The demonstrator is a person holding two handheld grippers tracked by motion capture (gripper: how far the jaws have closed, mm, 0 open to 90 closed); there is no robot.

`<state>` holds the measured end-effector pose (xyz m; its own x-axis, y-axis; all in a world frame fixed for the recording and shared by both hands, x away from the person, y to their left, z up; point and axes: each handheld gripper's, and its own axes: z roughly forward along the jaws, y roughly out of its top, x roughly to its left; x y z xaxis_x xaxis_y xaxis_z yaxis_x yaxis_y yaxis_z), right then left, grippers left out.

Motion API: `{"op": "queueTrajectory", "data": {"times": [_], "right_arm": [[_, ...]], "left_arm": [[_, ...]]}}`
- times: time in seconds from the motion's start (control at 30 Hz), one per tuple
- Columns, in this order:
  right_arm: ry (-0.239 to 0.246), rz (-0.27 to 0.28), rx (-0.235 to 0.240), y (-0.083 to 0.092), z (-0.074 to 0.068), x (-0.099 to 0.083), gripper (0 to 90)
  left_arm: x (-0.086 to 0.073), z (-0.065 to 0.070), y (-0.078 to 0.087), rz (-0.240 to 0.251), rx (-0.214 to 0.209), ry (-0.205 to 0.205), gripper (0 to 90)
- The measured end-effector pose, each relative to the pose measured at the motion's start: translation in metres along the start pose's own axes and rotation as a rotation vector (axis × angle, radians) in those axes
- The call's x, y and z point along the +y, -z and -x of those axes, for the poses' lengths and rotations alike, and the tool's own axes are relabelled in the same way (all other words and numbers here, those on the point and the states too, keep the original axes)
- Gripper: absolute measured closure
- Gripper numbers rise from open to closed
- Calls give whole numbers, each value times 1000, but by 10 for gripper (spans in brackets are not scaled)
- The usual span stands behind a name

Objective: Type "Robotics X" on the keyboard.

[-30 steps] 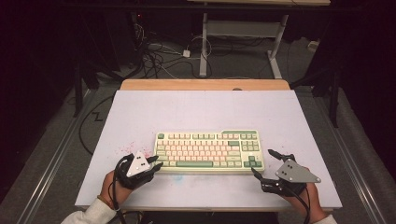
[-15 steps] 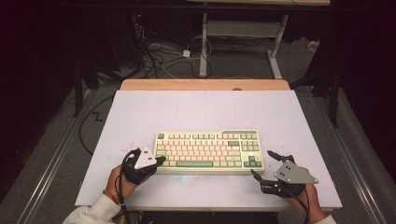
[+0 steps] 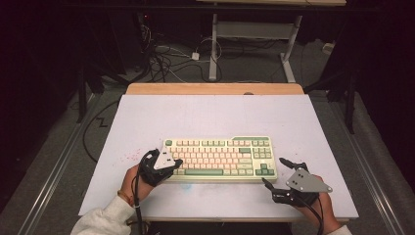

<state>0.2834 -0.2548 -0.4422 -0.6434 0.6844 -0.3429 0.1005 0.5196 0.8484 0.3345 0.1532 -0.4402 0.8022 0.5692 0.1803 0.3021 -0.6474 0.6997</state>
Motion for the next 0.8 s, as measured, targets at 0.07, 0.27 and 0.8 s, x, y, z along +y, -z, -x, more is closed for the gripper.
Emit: {"op": "queueTrajectory", "data": {"times": [0.07,0.27,0.8], "right_arm": [[-1,0,0,0,0,0,204],[-2,0,1,1,0,0,204],[5,-20,9,-2,-1,-2,204]], "left_arm": [[3,0,-2,-1,-2,-2,878],[13,0,-10,-20,-23,-18,878],[44,-3,-35,-66,-53,-59,878]]}}
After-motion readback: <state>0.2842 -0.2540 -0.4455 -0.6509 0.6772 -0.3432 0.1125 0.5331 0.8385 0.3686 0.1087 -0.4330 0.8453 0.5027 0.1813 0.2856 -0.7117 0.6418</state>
